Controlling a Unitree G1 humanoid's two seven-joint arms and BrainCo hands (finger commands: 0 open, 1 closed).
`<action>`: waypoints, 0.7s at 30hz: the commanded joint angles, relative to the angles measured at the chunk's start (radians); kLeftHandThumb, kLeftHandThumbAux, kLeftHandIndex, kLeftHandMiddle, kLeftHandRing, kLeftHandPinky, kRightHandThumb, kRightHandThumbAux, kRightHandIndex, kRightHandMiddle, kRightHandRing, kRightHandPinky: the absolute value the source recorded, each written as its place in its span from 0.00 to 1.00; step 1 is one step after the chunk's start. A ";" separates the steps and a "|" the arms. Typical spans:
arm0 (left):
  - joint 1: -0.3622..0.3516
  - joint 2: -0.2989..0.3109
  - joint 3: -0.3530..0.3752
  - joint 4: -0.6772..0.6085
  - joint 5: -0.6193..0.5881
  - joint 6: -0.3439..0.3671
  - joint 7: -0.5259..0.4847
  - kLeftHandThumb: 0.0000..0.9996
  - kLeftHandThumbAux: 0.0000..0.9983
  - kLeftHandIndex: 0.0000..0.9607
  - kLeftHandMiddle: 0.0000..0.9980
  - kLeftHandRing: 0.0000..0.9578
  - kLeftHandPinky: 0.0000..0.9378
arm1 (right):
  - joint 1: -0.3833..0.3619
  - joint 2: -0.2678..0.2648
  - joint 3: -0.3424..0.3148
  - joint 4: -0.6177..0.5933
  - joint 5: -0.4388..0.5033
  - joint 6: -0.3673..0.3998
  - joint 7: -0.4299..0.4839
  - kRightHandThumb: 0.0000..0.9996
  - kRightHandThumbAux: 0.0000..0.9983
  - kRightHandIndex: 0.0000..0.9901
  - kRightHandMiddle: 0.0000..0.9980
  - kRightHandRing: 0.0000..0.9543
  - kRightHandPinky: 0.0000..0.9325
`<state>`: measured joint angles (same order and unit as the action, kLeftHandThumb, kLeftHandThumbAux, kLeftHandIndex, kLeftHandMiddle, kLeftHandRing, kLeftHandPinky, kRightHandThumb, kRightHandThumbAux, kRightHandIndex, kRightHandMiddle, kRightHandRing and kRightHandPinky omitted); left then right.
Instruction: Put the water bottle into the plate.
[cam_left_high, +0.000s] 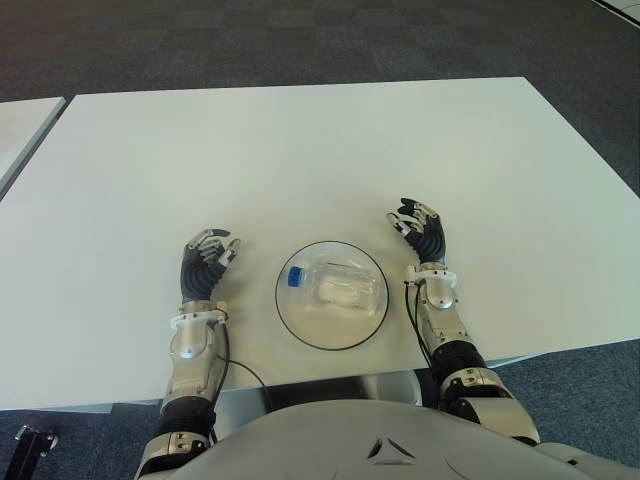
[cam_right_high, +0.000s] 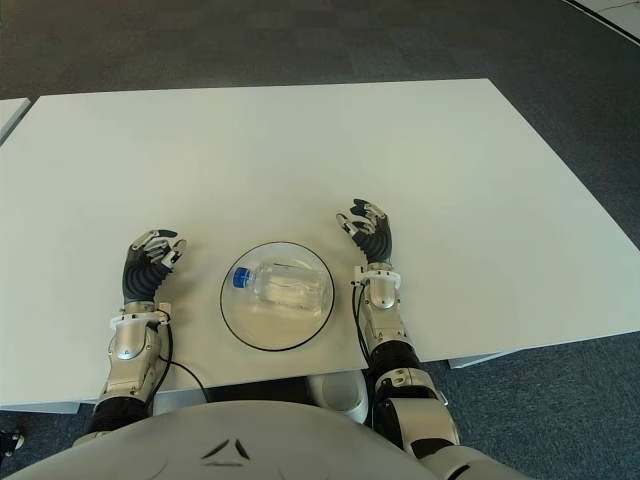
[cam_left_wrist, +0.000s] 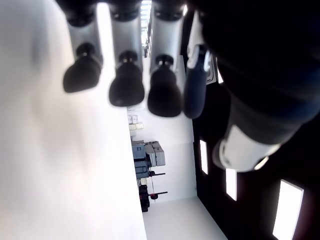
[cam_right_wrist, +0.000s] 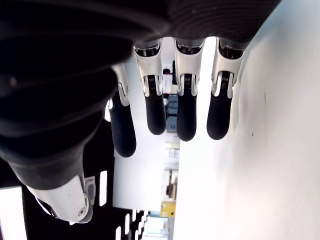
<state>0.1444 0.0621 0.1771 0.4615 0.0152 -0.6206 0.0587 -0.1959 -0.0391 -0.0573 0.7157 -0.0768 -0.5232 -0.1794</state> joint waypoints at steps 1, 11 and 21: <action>0.016 -0.002 -0.004 0.019 0.005 0.027 0.010 0.70 0.72 0.45 0.79 0.82 0.83 | 0.003 0.000 0.003 0.031 -0.010 0.009 -0.004 0.70 0.73 0.43 0.50 0.52 0.53; 0.019 -0.001 -0.003 0.010 0.004 0.051 0.013 0.70 0.72 0.45 0.80 0.83 0.85 | -0.003 -0.004 0.006 0.050 -0.025 0.003 -0.020 0.71 0.73 0.44 0.51 0.53 0.55; 0.019 0.002 -0.004 0.009 0.012 0.053 0.018 0.70 0.72 0.45 0.79 0.83 0.84 | -0.007 -0.005 0.008 0.052 -0.040 0.029 -0.045 0.71 0.73 0.43 0.51 0.54 0.55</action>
<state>0.1448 0.0645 0.1767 0.4526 0.0211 -0.5967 0.0667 -0.2134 -0.0428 -0.0526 0.7446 -0.1080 -0.5319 -0.2144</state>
